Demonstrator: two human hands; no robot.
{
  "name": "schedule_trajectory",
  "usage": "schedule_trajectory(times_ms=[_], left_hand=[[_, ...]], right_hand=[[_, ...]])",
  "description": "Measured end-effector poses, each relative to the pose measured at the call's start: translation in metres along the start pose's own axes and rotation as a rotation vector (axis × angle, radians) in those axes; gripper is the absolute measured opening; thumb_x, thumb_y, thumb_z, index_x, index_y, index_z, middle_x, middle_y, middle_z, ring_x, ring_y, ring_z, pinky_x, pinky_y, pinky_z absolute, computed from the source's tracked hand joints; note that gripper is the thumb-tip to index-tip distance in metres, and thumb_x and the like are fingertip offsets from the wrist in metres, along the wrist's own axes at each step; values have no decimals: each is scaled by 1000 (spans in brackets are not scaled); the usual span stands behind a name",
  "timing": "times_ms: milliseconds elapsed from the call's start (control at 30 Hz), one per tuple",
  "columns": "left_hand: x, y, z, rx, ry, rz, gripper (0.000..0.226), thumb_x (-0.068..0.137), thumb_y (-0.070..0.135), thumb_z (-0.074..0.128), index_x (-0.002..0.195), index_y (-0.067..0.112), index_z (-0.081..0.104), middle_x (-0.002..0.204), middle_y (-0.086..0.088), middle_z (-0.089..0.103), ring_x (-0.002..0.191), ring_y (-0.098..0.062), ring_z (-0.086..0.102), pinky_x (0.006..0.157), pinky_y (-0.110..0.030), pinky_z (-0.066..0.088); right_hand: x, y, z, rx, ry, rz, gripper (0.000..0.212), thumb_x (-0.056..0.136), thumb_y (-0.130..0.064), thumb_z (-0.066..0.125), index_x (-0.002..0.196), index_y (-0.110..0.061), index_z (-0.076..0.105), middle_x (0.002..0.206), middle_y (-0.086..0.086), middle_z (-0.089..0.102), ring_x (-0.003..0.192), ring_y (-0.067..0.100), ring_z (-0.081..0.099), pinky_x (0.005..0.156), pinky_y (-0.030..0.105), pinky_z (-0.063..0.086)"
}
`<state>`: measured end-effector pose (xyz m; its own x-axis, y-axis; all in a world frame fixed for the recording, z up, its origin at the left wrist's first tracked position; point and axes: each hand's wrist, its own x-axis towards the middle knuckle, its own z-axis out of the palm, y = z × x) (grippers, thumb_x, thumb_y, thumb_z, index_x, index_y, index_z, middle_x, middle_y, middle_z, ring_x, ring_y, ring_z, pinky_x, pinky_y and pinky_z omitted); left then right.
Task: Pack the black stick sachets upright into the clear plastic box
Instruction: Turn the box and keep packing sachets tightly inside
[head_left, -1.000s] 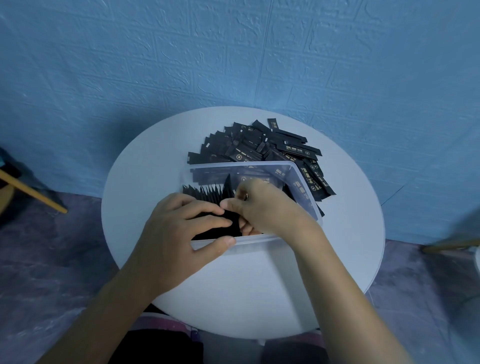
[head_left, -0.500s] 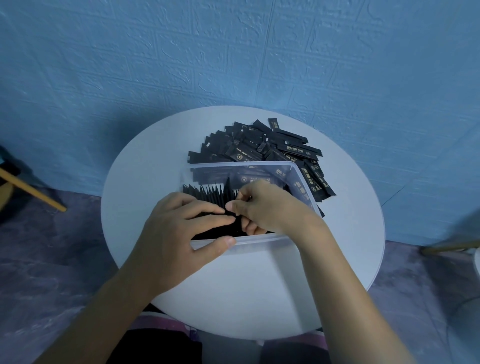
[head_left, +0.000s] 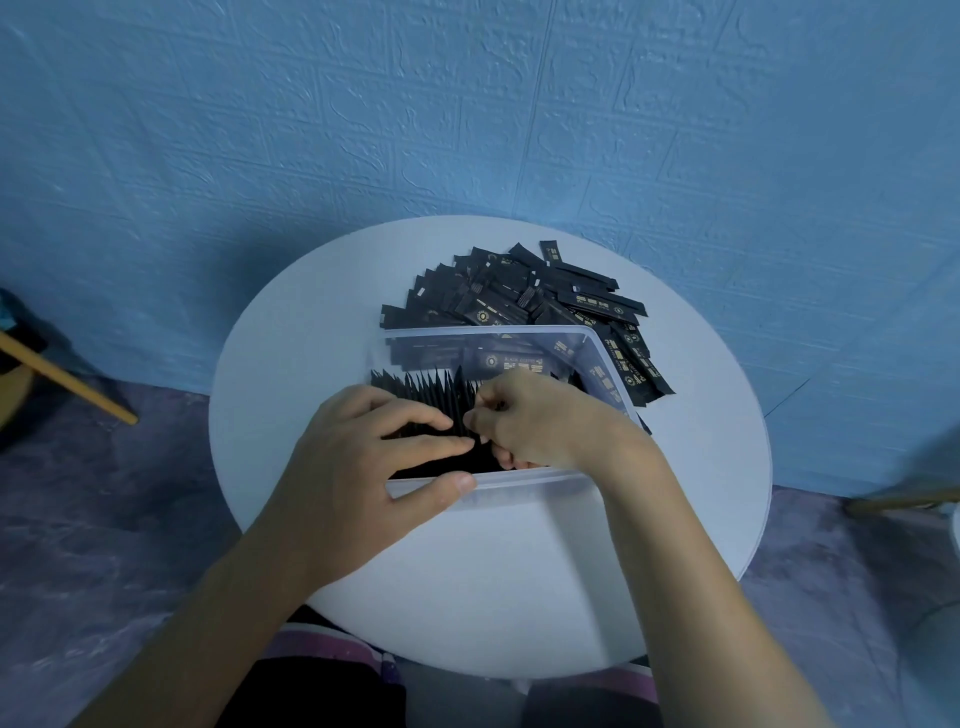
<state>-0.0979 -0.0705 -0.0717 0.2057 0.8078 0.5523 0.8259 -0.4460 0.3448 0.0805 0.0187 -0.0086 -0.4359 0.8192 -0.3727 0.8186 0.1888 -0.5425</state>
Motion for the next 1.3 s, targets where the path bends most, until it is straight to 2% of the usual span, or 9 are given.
schedule_trajectory(times_ms=[100,267,433,567,700,800,900,1000,1300], left_hand=[[1,1,-1,-2,3,3,39,95,59,52,109,35,78,111,20,68,97,-14,57,86,-42,49],[1,1,-1,5,9,3,38,93,58,55,109,33,79,111,19,69,97,-14,56,86,-42,49],[1,1,-1,2,8,-2,37,93,58,55,109,34,79,112,19,69,97,-13,56,88,-38,48],[1,2,-1,6,9,-1,38,93,58,54,107,34,79,111,19,69,97,-13,56,88,-38,47],[1,2,-1,0,0,-10,41,94,60,51,108,33,79,111,19,69,98,-14,56,88,-40,49],[1,2,-1,0,2,-13,39,93,59,53,108,33,79,112,19,69,98,-13,55,87,-39,49],[1,3,-2,-7,7,-20,37,92,58,55,106,34,79,111,20,69,97,-13,55,87,-38,48],[1,3,-2,-5,2,-11,38,93,59,54,106,33,79,111,18,69,97,-14,56,86,-40,49],[2,3,-4,-3,-18,-10,39,95,61,51,108,37,79,113,19,68,98,-13,55,88,-40,48]], right_hand=[[1,-3,1,15,-11,7,28,101,-30,52,82,-12,63,57,-2,64,56,14,60,70,33,53],[1,-5,4,-5,22,22,29,99,-35,54,77,-18,62,62,1,68,69,19,64,84,41,58],[-4,-5,5,-156,111,27,30,95,-34,52,67,-22,53,81,5,71,85,28,65,67,31,46],[-8,-6,2,-170,57,46,29,93,-33,54,68,-20,58,80,4,71,81,25,63,56,27,37],[-8,-10,2,-140,64,23,31,93,-28,52,65,-18,59,66,0,71,74,21,65,62,28,43],[-1,-9,8,-167,129,28,30,92,-31,52,64,-20,53,77,5,73,84,28,67,67,31,46],[-2,-8,7,-177,100,30,29,93,-32,52,66,-21,54,82,6,73,85,27,66,62,30,42],[-6,-9,1,-157,37,24,29,94,-29,53,70,-17,62,72,2,73,76,21,64,56,28,39],[-5,-7,1,-124,30,13,36,99,-33,53,69,-16,63,64,-3,70,76,20,66,64,29,46]])
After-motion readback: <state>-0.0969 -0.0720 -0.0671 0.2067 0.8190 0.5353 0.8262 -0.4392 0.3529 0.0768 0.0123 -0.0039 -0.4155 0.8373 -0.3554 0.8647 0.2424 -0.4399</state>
